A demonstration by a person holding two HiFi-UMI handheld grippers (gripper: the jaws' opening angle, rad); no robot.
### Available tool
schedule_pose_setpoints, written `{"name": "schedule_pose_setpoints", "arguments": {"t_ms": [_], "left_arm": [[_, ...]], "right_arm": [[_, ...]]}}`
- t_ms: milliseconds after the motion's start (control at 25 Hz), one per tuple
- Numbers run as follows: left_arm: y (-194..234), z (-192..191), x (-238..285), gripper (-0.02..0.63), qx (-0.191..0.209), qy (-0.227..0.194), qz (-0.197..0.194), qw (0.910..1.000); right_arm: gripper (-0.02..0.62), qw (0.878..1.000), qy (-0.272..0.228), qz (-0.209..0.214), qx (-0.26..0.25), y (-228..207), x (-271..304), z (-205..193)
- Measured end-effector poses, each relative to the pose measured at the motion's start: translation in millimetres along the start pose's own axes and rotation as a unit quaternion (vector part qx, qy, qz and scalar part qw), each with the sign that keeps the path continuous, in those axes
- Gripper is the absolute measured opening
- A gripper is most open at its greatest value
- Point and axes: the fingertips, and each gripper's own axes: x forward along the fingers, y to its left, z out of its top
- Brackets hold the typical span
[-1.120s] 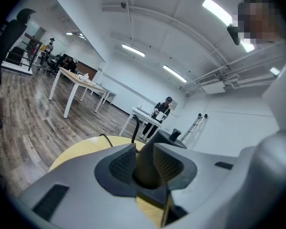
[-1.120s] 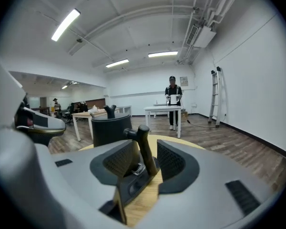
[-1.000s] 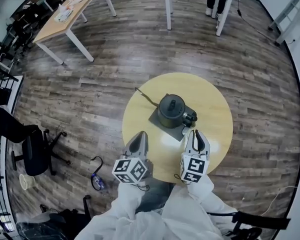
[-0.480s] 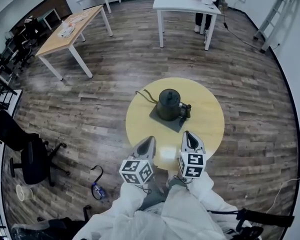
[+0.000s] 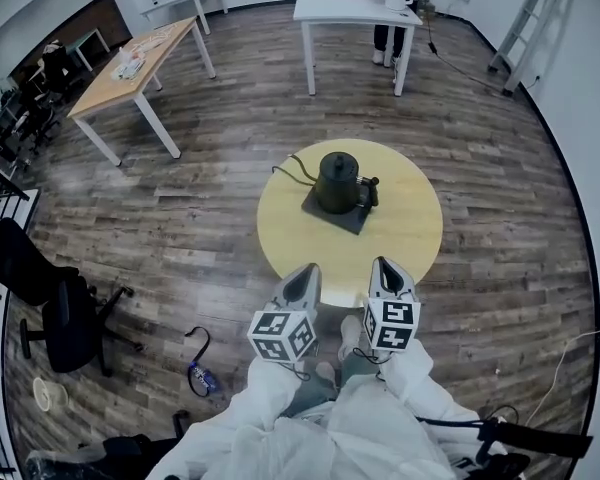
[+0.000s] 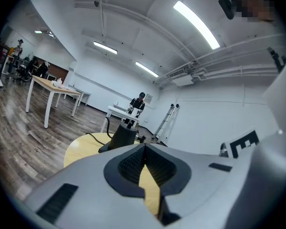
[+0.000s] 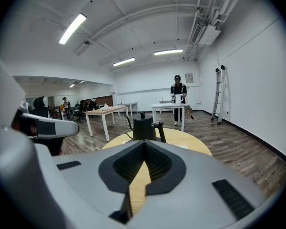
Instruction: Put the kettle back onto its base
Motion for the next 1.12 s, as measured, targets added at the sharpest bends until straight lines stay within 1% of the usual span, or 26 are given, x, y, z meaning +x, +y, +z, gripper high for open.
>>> {"name": "schedule_pose_setpoints", "arguments": {"t_ms": [160, 320, 480, 560, 680, 840, 960, 1120], "left_arm": [[-9, 1, -12, 0.001, -0.014, -0.007, -0.014, 0.9998], [-13, -2, -23, 0.000, -0.024, -0.008, -0.011, 0.9996], [-17, -9, -32, 0.000, -0.041, -0.005, -0.003, 0.9991], [-21, -13, -30, 0.002, -0.037, -0.002, 0.003, 0.9993], [-32, -18, -23, 0.000, -0.018, 0.002, 0.006, 0.9998], [-42, -15, -17, 0.000, -0.030, -0.003, 0.003, 0.9995], [-48, -12, -18, 0.000, -0.016, -0.003, 0.000, 0.9999], [-49, -6, -13, 0.000, 0.000, -0.001, 0.005, 1.0000]], "right_arm": [[0.012, 1.000, -0.004, 0.003, -0.011, 7, -14, 4], [0.012, 1.000, -0.005, 0.002, -0.015, 6, -26, 7], [0.012, 1.000, 0.000, 0.008, -0.009, 5, -35, 1], [0.012, 1.000, 0.002, 0.015, -0.006, 3, -36, 0], [0.012, 0.999, -0.010, 0.034, -0.001, 4, -39, 4], [0.012, 0.998, -0.014, 0.054, 0.000, 6, -44, 11], [0.012, 0.998, -0.018, 0.059, -0.001, 6, -46, 18], [0.012, 0.998, -0.032, 0.062, 0.000, 4, -43, 30]]}}
